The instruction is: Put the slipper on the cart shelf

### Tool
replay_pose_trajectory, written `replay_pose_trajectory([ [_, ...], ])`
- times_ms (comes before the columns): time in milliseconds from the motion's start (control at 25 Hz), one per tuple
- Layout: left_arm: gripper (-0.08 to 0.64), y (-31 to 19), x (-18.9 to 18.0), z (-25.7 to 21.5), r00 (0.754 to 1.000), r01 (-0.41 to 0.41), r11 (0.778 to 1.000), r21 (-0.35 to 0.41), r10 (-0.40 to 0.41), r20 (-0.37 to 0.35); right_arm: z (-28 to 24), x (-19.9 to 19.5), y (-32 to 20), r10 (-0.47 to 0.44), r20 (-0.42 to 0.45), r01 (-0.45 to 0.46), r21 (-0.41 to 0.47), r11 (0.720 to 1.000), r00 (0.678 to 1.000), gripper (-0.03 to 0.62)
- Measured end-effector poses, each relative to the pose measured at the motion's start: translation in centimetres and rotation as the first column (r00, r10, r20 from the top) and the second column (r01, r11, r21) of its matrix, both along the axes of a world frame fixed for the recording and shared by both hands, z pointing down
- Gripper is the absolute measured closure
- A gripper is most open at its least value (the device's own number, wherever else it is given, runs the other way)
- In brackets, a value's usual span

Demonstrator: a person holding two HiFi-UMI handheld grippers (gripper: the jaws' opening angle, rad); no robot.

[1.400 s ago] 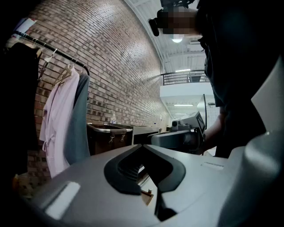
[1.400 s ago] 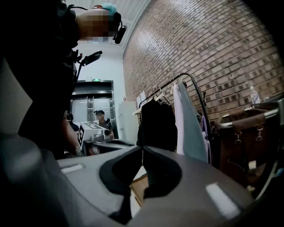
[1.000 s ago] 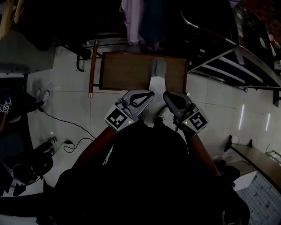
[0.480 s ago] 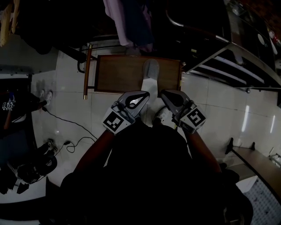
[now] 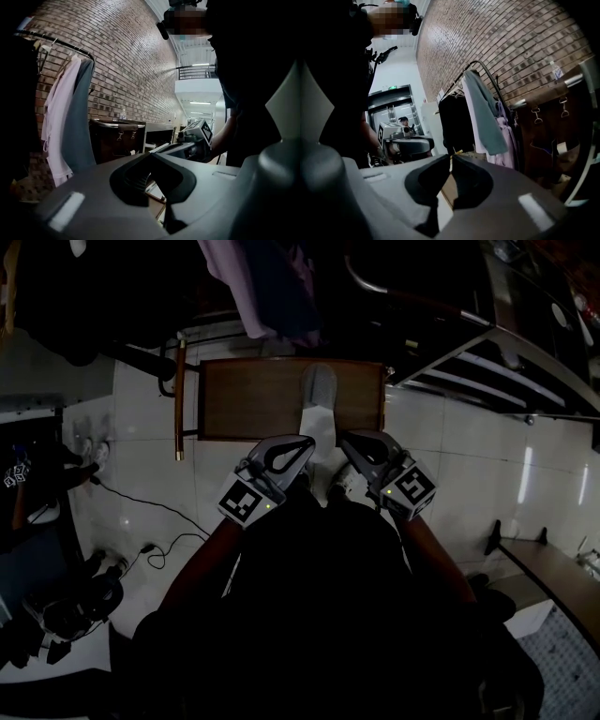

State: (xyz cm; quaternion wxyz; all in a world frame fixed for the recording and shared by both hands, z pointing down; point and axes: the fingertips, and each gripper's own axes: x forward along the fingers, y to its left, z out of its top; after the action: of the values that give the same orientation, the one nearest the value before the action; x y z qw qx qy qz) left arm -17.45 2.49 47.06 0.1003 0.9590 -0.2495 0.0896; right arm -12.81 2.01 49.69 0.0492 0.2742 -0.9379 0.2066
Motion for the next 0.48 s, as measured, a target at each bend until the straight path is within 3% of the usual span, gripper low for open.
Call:
replay_pose_trajectory([
  [320, 0.558, -2.9, -3.7, 2.2, 0.993, -0.103, 0.994, -0.038, 0.101, -0.056, 3.5, -3.5, -2.5, 0.131, -0.05, -0.135, -0.084, 0.987, 0.99, 0.588],
  [480, 0.558, -4.0, -5.0, 2.8, 0.987, -0.146, 0.989, -0.022, 0.144, -0.078, 7.4, -4.0, -3.0, 0.178, -0.059, -0.186, -0.185, 0.965, 0.982, 0.588],
])
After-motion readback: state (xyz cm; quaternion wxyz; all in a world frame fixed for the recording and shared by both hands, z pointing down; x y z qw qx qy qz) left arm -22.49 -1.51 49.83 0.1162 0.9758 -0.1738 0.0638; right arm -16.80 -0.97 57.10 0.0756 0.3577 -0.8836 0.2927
